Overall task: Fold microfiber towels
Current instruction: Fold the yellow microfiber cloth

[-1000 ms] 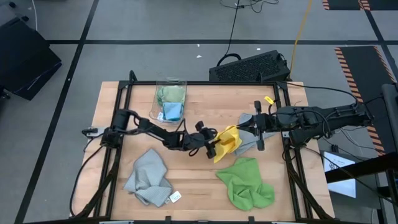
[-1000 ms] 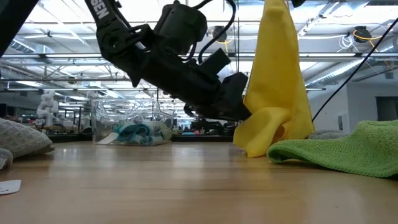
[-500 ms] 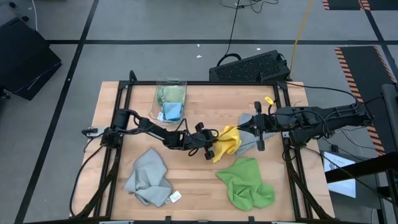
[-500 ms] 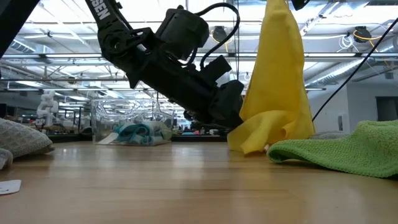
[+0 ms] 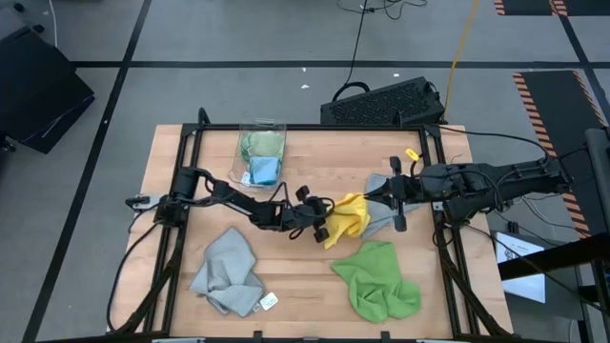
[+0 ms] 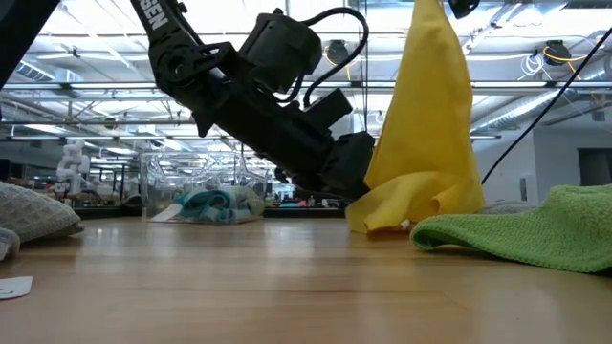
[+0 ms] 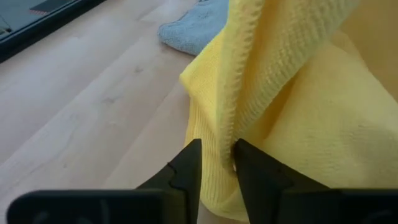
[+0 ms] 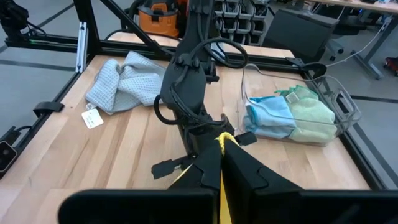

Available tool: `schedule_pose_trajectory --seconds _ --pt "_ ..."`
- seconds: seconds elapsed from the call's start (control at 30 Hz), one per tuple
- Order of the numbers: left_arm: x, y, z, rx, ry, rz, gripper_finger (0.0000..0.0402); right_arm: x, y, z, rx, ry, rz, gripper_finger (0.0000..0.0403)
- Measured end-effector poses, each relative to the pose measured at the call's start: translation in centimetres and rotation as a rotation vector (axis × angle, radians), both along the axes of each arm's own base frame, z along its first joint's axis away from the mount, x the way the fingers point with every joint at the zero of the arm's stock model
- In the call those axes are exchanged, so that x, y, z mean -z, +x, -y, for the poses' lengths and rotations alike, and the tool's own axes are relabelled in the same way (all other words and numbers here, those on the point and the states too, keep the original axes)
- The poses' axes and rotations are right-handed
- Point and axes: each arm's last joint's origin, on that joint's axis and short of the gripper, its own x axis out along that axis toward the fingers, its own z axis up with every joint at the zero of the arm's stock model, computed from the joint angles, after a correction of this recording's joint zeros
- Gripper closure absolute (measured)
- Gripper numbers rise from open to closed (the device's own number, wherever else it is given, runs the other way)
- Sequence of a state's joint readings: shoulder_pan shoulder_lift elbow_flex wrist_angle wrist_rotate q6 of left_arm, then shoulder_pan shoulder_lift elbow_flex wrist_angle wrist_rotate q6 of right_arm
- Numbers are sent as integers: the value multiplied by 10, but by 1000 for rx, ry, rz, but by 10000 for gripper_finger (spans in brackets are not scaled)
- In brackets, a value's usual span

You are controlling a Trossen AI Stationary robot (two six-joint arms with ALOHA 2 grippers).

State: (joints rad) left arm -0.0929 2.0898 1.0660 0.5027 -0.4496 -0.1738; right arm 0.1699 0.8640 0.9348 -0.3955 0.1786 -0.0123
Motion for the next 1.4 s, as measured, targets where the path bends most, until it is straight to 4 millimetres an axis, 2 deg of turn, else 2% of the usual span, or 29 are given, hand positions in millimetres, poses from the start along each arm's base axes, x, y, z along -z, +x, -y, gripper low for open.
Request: schedule_pose_trajectory --seconds 0.23,0.57,0.73,0.93,1.13,1.4 --pt "-12 -1 2 2 8 21 304 1 0 0 -1 -1 -10 403" --pt "-5 -5 -4 -45 16 -52 304 1 0 0 -7 2 -10 403" --pt "-7 -4 -5 -65 -10 -15 304 0 0 -2 -48 21 -6 403" --pt "-14 1 -5 -3 -88 79 304 0 0 -2 -47 22 0 403" --pt "-9 -1 -8 -41 -63 35 304 0 0 -2 -47 22 -1 403" --pt "-6 1 -17 26 -91 16 305 0 0 -2 -44 27 -1 403"
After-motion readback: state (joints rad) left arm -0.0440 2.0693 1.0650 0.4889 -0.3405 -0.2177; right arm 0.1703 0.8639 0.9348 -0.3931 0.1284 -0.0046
